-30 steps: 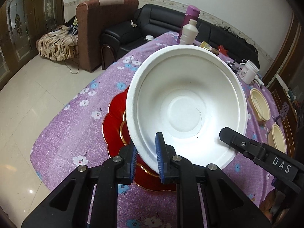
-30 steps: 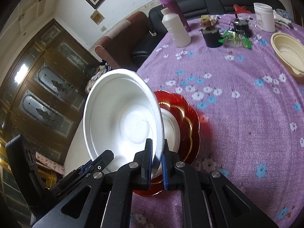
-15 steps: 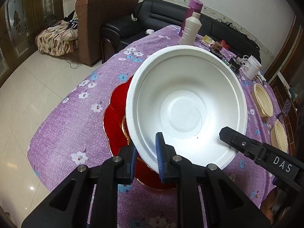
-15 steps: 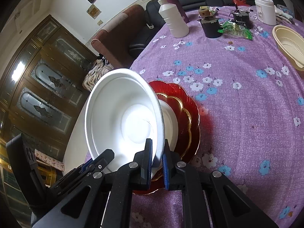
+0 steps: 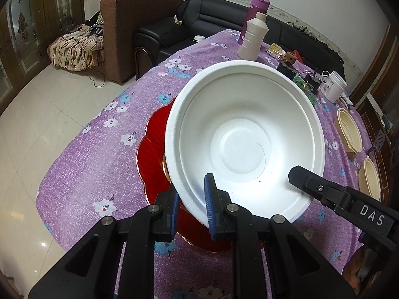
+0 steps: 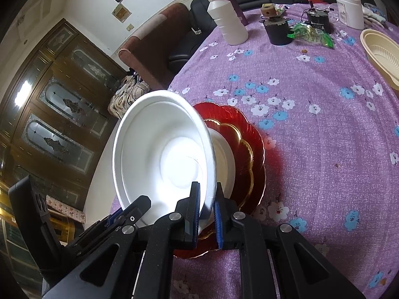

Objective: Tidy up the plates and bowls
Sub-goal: 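Lower the second white bowl with both grippers toward the first white bowl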

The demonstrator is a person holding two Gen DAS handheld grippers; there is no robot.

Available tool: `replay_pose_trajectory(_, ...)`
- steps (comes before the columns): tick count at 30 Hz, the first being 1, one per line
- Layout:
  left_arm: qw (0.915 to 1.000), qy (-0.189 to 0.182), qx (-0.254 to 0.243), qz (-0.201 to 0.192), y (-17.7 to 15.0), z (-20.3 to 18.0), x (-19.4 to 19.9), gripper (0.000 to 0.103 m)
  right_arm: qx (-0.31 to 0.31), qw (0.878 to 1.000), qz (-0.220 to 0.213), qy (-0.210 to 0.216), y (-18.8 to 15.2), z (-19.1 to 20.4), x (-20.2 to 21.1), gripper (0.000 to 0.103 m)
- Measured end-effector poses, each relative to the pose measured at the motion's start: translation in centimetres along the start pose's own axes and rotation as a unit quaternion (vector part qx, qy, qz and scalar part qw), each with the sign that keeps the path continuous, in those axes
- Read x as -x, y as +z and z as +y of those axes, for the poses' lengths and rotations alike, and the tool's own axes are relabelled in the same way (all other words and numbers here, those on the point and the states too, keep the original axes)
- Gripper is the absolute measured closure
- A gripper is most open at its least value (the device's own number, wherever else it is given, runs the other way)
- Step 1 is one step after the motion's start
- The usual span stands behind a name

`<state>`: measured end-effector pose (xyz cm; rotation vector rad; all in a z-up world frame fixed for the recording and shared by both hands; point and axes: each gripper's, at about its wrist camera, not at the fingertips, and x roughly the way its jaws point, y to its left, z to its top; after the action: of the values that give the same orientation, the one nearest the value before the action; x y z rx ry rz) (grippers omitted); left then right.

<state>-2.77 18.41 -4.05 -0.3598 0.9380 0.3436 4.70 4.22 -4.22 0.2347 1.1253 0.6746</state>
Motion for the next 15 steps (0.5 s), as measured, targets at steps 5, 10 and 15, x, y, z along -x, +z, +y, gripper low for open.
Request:
replay_pose_trajectory(5,1.0000,0.001,0.000,0.004,-0.03,0.04,-0.29,0.086,-0.001,1.000,0.002,-0.001,0.08,-0.08,-0.35,0.091)
replay_pose_trajectory(10,1.0000,0.002,0.001,0.005,-0.01,0.10,-0.38,0.086,-0.003,1.000,0.005,-0.002,0.16,-0.15,-0.59,0.091)
replay_pose_trajectory(15,1.0000,0.002,0.002,0.007,0.04,0.11,-0.54,0.086,-0.003,1.000,0.003,-0.005,0.23,-0.06,-0.64,0.090)
